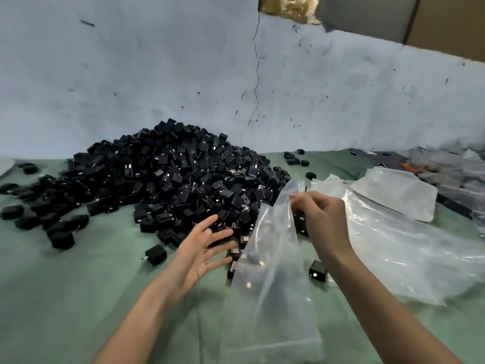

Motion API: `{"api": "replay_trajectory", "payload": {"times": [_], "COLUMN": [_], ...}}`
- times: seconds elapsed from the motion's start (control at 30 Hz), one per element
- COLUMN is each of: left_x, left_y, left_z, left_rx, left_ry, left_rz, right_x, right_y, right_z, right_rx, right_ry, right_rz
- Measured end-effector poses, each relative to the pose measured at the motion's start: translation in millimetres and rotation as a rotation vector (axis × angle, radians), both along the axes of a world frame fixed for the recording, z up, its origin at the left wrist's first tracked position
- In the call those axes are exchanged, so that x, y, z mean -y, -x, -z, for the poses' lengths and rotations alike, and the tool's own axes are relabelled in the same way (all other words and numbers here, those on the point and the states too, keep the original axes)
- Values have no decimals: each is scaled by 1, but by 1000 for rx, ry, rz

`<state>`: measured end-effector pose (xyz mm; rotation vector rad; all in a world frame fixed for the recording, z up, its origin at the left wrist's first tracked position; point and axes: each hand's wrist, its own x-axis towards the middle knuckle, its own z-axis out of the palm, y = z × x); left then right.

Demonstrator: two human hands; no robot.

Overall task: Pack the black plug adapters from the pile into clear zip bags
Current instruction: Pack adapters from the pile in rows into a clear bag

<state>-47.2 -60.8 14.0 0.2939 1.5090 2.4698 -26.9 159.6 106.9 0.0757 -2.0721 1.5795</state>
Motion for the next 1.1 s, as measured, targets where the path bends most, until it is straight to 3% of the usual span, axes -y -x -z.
{"api": "replay_trajectory", "payload": {"times": [0.13,0.27,0.43,0.63,0.73,0.8,0.93,1.03,1.1], "left_x": [12,22,13,22,23,29,42,37,29], "left_y": [2,9,17,16,13,12,11,-6,-22], "left_z": [2,13,14,6,-2,-5,-9,-13,-7], "left_rx": [-56,-37,48,15,-92,-49,32,-77,-63], "left_ry": [159,-18,-193,-139,-110,-122,-91,-195,-238], "left_rz": [248,347,124,-312,-418,-559,-984,-1220,-1177], "right_x": [-1,11,10,-3,-8,-11,-18,-15,-15], "right_y": [47,60,56,52,49,49,46,40,38], "right_z": [-6,22,43,48,52,56,63,65,65], "right_rx": [-6,-2,-15,-34,-24,20,515,655,650], "right_ry": [217,252,196,48,-148,-423,-988,-1152,-1238], "right_rz": [-33,-113,-317,-413,-362,-232,-155,-257,-314]}}
